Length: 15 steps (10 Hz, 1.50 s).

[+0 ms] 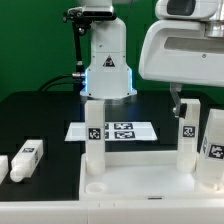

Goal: Assemble desk

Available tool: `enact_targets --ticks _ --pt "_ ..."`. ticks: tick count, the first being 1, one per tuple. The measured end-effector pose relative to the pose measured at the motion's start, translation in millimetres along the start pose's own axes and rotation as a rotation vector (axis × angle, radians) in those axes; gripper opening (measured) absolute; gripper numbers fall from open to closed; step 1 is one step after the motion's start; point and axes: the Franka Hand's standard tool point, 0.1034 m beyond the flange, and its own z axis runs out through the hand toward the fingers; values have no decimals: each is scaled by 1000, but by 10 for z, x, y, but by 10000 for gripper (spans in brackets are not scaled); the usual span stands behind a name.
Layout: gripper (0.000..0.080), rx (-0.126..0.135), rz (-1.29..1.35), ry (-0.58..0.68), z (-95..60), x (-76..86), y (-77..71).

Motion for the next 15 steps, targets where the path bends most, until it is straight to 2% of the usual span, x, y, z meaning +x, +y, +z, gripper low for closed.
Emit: enact_targets --ticks 2,3,4,9,10,11,12,15 --pt "395 1 80 -1 2 0 1" --pt "395 1 163 -1 4 -1 1" --pt "284 1 223 -1 4 -1 1" --pt "284 -17 812 18 21 -4 -36" --pt "284 9 965 24 24 14 -63" --pt "287 48 1135 30 27 -11 -62" --pt "289 72 1257 21 19 -51 -85" --pt "290 73 1430 2 20 -74 -97"
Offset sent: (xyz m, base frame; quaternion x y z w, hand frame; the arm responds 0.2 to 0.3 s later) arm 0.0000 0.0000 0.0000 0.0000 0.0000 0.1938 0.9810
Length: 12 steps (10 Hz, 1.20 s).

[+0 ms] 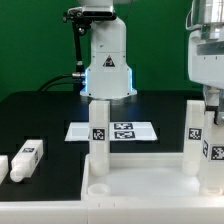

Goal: Assemble desk

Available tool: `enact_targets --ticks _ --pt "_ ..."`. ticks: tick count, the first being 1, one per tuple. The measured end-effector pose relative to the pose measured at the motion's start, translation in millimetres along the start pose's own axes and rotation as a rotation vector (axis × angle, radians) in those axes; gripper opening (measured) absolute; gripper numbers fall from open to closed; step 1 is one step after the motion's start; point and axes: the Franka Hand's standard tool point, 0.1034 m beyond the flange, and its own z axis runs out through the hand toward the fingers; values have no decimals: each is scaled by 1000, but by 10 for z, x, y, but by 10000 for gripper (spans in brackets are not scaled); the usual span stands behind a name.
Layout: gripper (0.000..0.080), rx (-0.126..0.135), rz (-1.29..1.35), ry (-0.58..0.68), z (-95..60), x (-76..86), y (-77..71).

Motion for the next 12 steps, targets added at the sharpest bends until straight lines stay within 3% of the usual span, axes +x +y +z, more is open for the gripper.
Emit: enact_targets --ticks 2,3,4,5,6,8,12 --pt "290 25 166 -32 0 -34 17" --pt "300 26 138 -31 2 -36 12" --pt "471 25 94 -30 10 -36 15" --pt "471 23 70 -27 9 -39 18" --pt "607 -11 -168 -7 -4 -46 47" --pt "636 -12 -501 -8 2 -71 54" --pt "648 -3 -765 -8 1 -57 37"
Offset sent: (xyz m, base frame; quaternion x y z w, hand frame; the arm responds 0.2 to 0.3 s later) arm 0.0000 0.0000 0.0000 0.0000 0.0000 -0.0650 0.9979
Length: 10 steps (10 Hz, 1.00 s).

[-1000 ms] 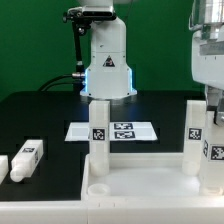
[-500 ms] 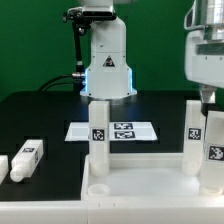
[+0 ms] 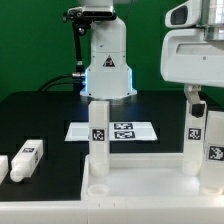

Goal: Assemble desk

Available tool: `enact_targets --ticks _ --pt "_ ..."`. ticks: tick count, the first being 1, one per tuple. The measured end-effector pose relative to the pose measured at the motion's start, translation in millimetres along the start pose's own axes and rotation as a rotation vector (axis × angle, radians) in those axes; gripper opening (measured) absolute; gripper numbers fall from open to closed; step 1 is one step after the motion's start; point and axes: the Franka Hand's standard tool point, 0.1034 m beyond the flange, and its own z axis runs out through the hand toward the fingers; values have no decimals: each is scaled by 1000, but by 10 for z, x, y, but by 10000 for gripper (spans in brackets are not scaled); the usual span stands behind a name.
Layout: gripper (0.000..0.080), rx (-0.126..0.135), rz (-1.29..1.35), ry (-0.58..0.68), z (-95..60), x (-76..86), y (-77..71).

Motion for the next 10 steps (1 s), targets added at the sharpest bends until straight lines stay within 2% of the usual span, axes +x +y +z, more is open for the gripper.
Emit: enact_targets --ticks 1,2,8,10 --pt "648 48 -74 21 8 47 -28" --pt "648 66 -168 21 50 72 14" --pt "636 49 -484 34 65 94 25" --pt "284 50 -436 33 65 95 26"
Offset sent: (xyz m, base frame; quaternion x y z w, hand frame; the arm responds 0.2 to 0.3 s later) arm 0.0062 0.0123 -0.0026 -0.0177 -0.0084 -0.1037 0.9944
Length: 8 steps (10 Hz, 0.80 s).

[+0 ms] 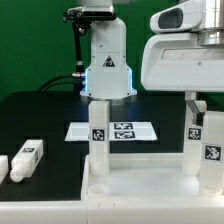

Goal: Assemble desk

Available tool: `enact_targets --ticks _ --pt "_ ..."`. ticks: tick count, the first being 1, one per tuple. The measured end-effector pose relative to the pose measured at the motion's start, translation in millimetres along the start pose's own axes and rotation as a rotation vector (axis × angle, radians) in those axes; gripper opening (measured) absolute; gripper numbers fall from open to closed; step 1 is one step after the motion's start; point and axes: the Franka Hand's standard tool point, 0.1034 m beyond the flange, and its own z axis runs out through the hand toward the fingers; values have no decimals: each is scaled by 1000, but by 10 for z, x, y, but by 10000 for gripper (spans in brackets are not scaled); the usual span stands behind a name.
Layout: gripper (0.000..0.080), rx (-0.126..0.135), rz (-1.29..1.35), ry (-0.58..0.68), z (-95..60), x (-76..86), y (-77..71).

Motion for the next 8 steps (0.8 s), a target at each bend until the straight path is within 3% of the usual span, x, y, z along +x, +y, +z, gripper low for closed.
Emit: enact_targets --ticks 2,5,8 --pt "285 0 28 -1 3 -1 2" --pt "285 -35 727 -38 6 -51 25" --pt "285 -44 948 -55 8 -57 37"
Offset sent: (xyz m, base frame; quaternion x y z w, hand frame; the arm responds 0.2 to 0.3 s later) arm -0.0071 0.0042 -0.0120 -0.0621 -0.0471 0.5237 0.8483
